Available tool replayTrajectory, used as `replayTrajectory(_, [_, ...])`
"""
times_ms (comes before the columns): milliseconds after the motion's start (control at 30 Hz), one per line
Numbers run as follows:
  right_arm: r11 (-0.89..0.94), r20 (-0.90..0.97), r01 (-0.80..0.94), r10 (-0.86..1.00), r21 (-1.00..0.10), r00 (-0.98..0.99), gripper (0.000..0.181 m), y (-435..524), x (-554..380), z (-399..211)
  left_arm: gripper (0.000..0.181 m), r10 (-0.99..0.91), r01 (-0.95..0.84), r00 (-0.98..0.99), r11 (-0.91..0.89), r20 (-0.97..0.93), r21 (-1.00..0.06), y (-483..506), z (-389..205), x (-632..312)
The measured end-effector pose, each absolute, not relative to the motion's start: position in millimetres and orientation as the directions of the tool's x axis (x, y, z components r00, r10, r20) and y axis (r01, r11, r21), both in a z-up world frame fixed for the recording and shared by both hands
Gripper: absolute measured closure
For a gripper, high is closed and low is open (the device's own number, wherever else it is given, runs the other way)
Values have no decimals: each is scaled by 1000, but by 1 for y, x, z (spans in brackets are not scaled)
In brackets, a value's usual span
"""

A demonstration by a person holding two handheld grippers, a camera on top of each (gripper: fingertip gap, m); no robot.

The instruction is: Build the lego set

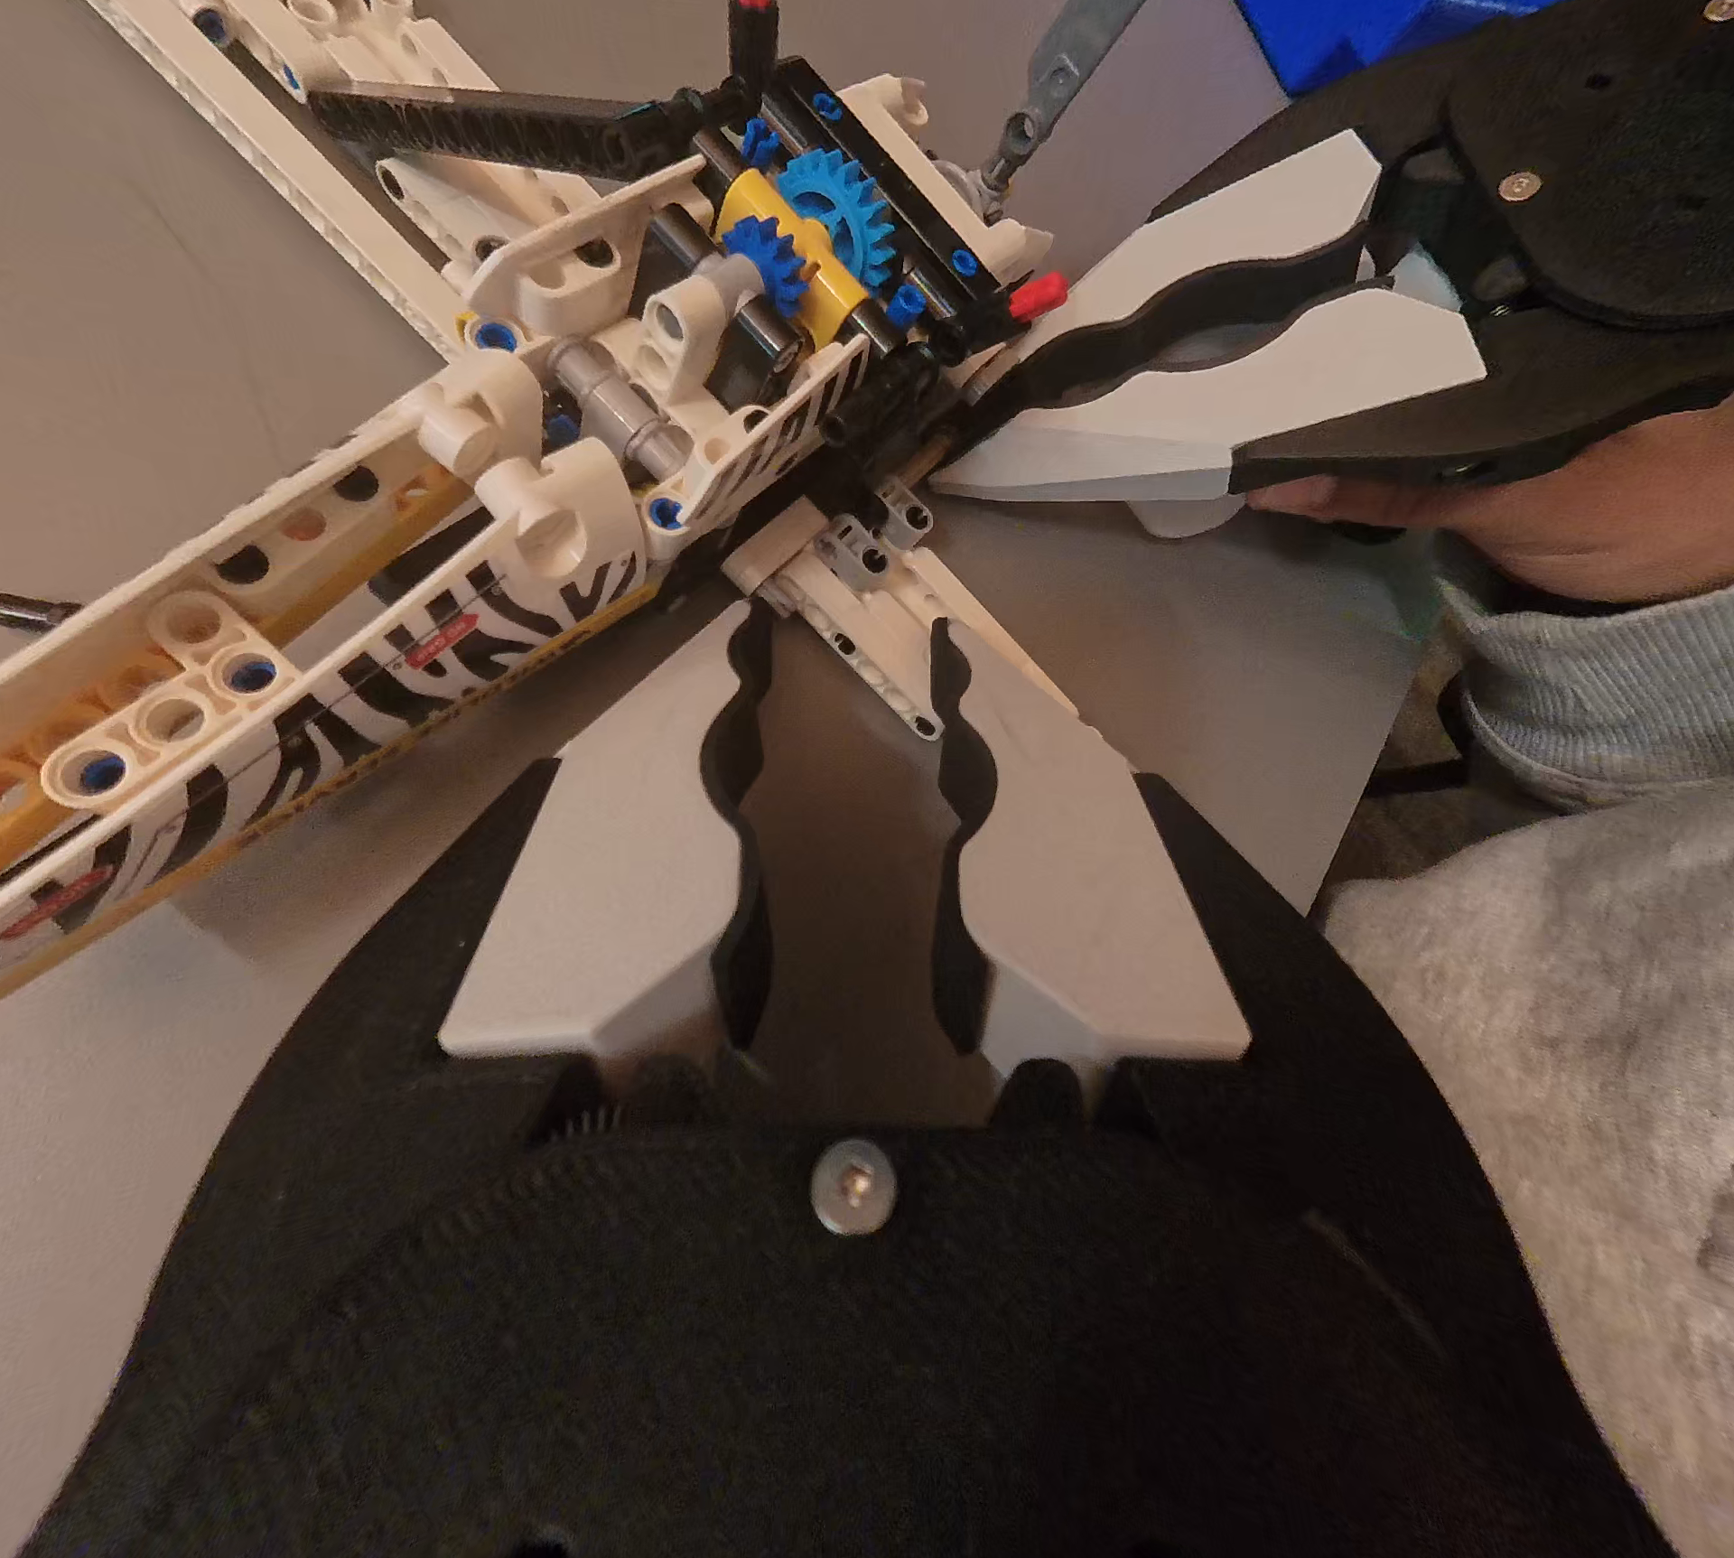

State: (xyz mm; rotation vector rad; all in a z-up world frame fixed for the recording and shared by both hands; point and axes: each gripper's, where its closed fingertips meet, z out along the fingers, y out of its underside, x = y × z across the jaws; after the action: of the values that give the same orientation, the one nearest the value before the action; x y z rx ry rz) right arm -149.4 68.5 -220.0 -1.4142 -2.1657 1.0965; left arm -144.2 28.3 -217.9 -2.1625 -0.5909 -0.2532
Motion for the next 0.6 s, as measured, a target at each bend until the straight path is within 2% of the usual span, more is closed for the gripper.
replayTrajectory(600, [114, -149, 673, 936, -731, -320, 178, 68, -153, -220, 148, 317, 499, 866, -519, 386, -694, 27, -218, -142])
